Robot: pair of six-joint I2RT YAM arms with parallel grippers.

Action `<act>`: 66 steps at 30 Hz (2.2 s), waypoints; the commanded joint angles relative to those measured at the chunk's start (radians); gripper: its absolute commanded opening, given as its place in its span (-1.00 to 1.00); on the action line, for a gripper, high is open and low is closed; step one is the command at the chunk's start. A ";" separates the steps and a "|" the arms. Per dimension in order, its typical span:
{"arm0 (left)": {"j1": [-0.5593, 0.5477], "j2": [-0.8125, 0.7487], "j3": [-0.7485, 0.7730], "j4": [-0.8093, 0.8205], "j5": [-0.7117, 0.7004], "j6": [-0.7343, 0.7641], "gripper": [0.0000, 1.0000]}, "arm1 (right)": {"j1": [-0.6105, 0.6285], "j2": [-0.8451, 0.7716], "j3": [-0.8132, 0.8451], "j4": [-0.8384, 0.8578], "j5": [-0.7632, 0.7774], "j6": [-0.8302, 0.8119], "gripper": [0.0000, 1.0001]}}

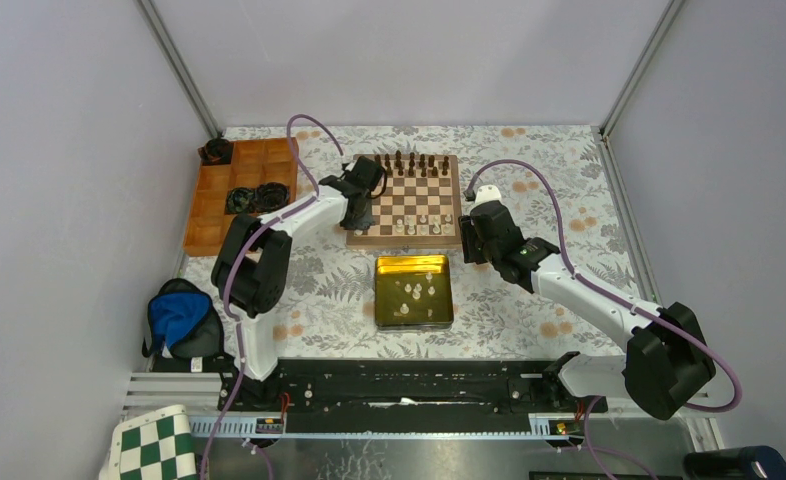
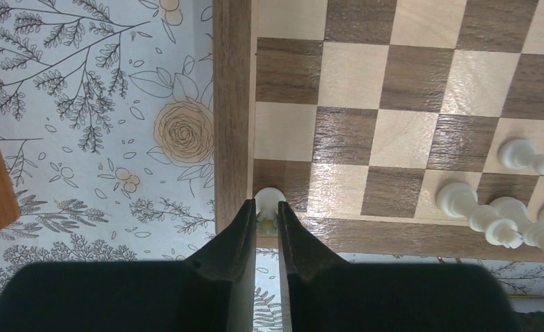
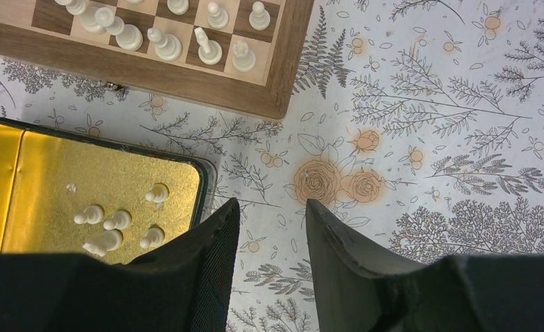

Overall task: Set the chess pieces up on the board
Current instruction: Place the chess piece on the chessboard, then pick up the chess piece from the storage box.

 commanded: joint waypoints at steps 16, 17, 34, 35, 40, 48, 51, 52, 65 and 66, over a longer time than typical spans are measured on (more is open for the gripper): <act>0.014 0.025 0.048 0.035 0.011 0.004 -1.00 | -0.010 -0.025 0.014 0.034 0.006 0.005 -0.06; 0.014 0.027 0.048 0.036 0.012 0.004 -1.00 | -0.009 -0.025 0.013 0.034 0.006 0.005 -0.06; 0.017 0.028 0.046 0.036 0.011 -0.004 -0.65 | -0.010 -0.015 0.009 0.043 0.002 0.003 -0.06; 0.017 0.027 0.044 0.037 0.012 -0.003 -0.60 | -0.010 -0.015 0.009 0.044 0.001 0.003 -0.06; 0.018 0.020 0.043 0.038 0.014 -0.007 -0.45 | -0.012 -0.016 0.007 0.046 0.001 0.003 -0.06; 0.017 0.001 0.037 0.036 0.007 -0.003 -0.30 | -0.012 -0.017 0.003 0.049 -0.002 0.008 -0.06; 0.017 -0.014 0.038 0.036 -0.002 -0.004 -0.29 | -0.012 -0.019 0.004 0.050 0.000 0.009 -0.07; 0.017 -0.025 0.038 0.036 -0.004 -0.006 -0.28 | -0.012 -0.018 0.004 0.049 -0.001 0.008 -0.07; -0.094 -0.374 -0.172 0.080 -0.001 0.002 0.01 | -0.011 -0.034 0.002 0.038 0.028 0.012 -0.07; -0.137 -0.393 -0.186 0.077 -0.009 0.010 0.02 | -0.011 -0.033 0.003 0.038 0.029 0.012 -0.06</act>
